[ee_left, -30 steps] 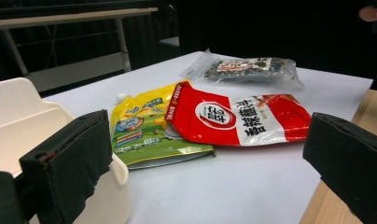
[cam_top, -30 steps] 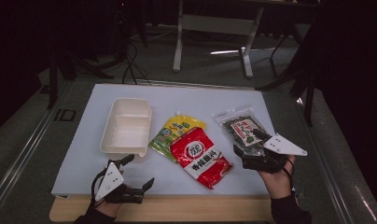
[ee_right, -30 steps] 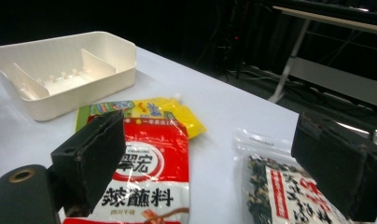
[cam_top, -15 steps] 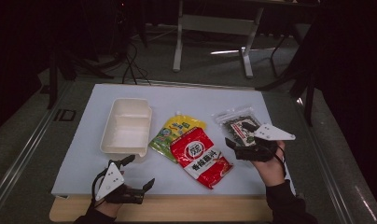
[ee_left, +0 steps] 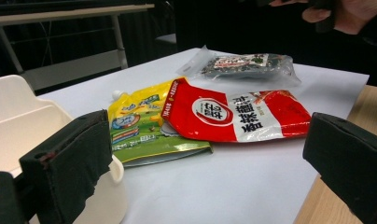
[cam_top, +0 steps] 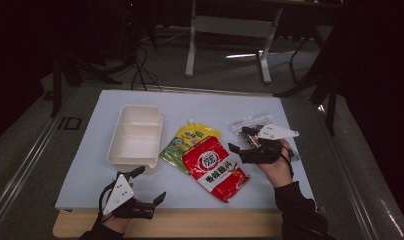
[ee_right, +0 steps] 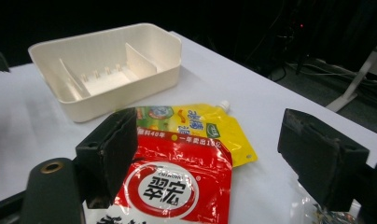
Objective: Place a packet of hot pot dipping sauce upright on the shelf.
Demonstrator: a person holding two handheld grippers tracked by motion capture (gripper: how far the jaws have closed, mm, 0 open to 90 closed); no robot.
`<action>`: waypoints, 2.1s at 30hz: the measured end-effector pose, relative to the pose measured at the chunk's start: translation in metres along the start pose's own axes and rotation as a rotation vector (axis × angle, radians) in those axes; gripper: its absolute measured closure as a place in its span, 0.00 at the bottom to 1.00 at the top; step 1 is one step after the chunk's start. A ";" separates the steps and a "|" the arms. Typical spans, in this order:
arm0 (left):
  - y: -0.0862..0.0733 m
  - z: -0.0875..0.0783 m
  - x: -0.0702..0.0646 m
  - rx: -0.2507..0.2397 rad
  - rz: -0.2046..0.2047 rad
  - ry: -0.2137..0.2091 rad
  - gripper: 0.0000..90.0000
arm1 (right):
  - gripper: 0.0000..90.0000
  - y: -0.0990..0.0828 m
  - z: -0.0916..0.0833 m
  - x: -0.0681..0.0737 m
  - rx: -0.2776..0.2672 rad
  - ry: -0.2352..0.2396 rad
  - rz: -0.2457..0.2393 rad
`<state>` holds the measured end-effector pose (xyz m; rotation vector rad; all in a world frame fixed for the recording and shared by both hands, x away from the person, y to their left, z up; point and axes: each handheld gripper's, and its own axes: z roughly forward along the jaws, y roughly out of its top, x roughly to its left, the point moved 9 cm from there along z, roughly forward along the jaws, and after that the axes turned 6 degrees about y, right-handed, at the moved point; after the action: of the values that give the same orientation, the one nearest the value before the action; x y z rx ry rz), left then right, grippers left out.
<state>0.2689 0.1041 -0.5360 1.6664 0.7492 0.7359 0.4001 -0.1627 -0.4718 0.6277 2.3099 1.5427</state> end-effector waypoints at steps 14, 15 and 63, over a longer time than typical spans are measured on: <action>-0.001 0.000 -0.001 0.005 -0.001 -0.007 0.02 | 0.23 -0.013 0.051 -0.007 0.101 0.066 0.030; -0.001 0.000 -0.001 0.005 -0.002 -0.007 0.02 | 0.24 -0.014 0.053 -0.008 0.107 0.067 0.034; -0.002 -0.001 -0.004 0.015 0.005 -0.022 0.02 | 0.37 -0.061 0.142 -0.053 0.436 0.205 0.184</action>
<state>0.2654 0.1022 -0.5383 1.6877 0.7366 0.7155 0.5007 -0.0963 -0.5826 0.8401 2.8493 1.2233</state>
